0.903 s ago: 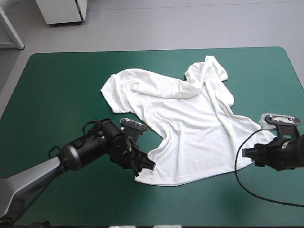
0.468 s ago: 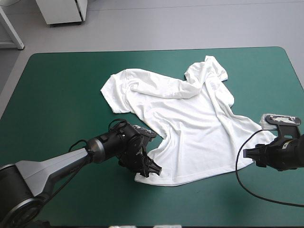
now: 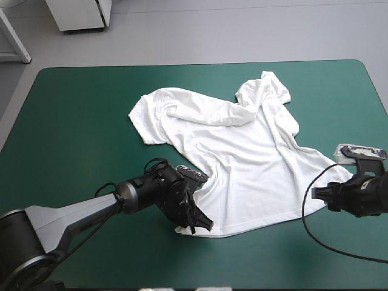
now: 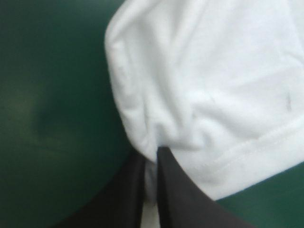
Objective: Fold the cloth
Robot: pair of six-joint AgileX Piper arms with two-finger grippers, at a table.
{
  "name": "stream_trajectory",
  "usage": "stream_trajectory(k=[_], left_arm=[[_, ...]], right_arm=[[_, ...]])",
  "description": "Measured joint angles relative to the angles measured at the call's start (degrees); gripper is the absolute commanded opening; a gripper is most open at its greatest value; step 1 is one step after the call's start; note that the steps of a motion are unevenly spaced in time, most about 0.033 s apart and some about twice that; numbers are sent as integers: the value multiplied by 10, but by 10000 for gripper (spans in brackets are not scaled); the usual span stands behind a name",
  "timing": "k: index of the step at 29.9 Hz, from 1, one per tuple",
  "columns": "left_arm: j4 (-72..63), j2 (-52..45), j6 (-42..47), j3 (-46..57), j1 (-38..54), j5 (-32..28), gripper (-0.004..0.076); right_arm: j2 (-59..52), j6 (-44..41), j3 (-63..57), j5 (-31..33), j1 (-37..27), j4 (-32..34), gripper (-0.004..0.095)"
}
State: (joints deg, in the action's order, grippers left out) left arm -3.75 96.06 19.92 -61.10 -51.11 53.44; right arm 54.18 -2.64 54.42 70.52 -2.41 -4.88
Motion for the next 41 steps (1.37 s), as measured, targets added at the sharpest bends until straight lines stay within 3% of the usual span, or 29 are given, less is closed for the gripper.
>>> stream_trajectory(k=[6,26,41], left_arm=[[-5,-1,0,1,0,-2,-9],[-5,-1,-16,1,0,-2,-9],[-6,-1,-16,2,0,-3,-9]], right_arm=[[44,-15,11,0,-10,17,527],[315,8,133,-54,-175,3,529],[441,26,138,-109,-195,-11,527]])
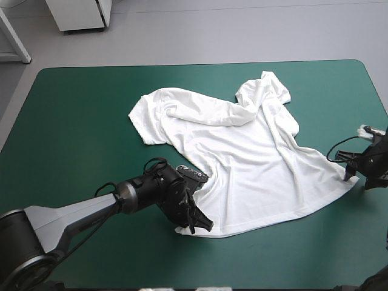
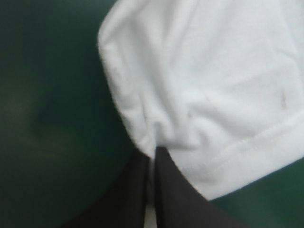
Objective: Fold the cloth
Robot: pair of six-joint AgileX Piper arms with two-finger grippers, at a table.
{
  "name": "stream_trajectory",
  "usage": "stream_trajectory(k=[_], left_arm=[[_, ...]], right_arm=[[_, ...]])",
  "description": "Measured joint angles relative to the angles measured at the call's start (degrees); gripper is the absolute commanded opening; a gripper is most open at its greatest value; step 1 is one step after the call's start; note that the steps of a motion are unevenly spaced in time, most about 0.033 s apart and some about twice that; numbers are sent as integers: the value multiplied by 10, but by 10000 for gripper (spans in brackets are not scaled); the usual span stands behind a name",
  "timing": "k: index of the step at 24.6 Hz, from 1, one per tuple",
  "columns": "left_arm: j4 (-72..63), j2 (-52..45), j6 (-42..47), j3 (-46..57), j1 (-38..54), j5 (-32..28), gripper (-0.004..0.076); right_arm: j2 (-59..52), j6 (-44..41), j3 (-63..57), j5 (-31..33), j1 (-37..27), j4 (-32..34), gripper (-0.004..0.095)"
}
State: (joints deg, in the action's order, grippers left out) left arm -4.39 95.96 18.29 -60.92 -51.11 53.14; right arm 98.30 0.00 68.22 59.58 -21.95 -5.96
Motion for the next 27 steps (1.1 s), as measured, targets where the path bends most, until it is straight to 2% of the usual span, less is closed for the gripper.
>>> stream_trajectory(k=[5,7,10,14,17,21,24,27], left_arm=[[-1,0,0,-1,0,0,-9],[-1,1,0,-3,0,0,-9],[-1,1,-1,-4,0,0,-9],[-1,1,-1,-4,0,0,-9],[-1,1,-1,-4,0,0,-9],[15,1,14,-9,0,3,-9],[37,1,27,-25,10,14,-9],[72,-11,22,-49,66,17,-9]], right_arm=[[24,17,5,-7,0,-8,517],[30,22,9,-5,2,-11,450],[41,24,16,-2,20,4,290],[52,28,24,-2,59,26,-8],[55,28,29,-5,97,35,-17],[42,28,27,-2,113,52,-17],[1,26,5,15,126,8,-17],[-91,26,2,39,128,-6,-17]])
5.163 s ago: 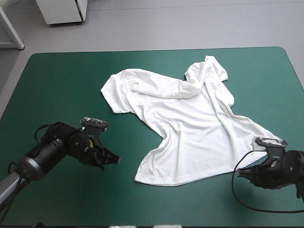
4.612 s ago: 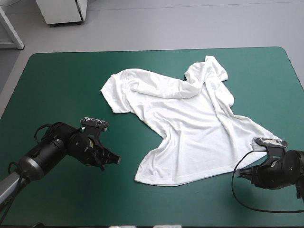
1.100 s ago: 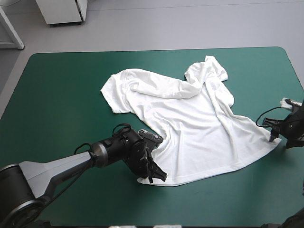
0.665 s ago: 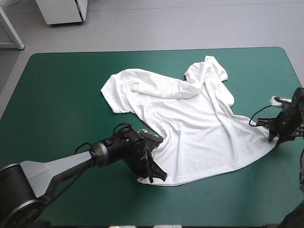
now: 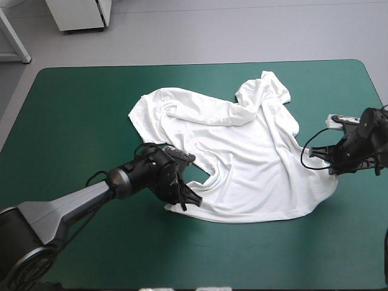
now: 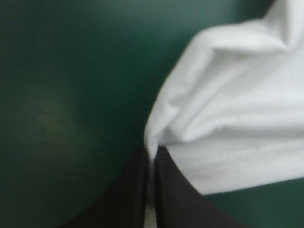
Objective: Fold the cloth
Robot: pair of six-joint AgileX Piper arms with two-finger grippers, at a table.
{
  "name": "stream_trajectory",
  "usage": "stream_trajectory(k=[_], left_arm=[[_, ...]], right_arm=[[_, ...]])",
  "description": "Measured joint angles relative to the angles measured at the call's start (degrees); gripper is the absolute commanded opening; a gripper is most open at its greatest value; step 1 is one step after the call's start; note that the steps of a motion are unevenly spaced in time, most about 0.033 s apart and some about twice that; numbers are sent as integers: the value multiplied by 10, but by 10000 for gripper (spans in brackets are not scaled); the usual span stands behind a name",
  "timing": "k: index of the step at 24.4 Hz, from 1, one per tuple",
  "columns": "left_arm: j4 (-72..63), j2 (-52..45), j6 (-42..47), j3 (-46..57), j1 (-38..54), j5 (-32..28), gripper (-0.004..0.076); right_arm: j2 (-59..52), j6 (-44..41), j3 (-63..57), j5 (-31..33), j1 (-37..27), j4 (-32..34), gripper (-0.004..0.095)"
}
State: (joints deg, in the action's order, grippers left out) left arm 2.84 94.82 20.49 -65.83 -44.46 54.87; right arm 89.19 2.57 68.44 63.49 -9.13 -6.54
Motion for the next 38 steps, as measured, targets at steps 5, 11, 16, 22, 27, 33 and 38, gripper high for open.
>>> stream_trajectory(k=[5,11,16,22,27,33,38], left_arm=[[64,-70,-34,-77,69,75,-9],[99,-143,-52,-235,71,160,-9],[117,-150,-84,-442,71,169,-9],[124,-154,-139,-613,71,169,-9],[109,-158,-171,-734,71,141,-9],[30,-164,-226,-821,71,41,-9],[-33,-167,-266,-836,71,-55,-9]], right_arm=[[-160,0,-1,27,0,-33,-17],[-290,43,56,64,0,-109,-17],[-299,76,268,80,19,-118,-17],[-257,89,472,81,22,-128,-17],[-202,106,655,79,22,-156,-16],[-148,127,841,39,22,-168,-17],[-144,130,900,-47,22,-176,-17]])
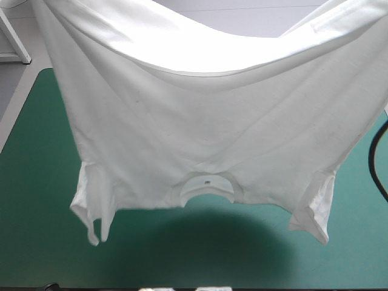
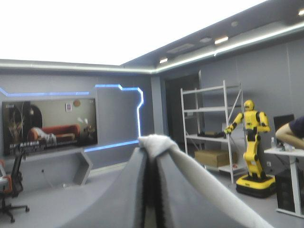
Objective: Fold the cloth
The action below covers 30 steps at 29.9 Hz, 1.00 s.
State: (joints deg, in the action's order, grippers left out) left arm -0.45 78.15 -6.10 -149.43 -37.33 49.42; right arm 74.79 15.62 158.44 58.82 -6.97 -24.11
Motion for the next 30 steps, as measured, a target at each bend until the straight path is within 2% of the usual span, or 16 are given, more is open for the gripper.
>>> stream_trajectory(k=[4,9,14,17,21,23,26,30], left_arm=[[-12,-2,-20,-1,0,-38,-9],[26,9,-19,-1,0,-35,-9],[169,64,91,-4,0,-26,-9],[261,121,124,-2,5,-39,-9],[272,184,146,4,42,-121,-9],[241,205,173,6,87,-183,-9],[164,222,210,6,166,-275,-9],[87,226,213,6,232,-351,-9]], right_arm=[[-3,1,3,-14,0,-2,-17],[11,1,-11,12,0,-2,-17],[54,-4,-55,21,0,-15,-17],[108,-3,-74,5,0,-42,-15],[181,1,-84,-69,0,-83,-11],[208,17,-86,-123,7,-91,-11],[224,65,-87,-205,35,-79,-11],[225,101,-85,-269,83,-52,-11]])
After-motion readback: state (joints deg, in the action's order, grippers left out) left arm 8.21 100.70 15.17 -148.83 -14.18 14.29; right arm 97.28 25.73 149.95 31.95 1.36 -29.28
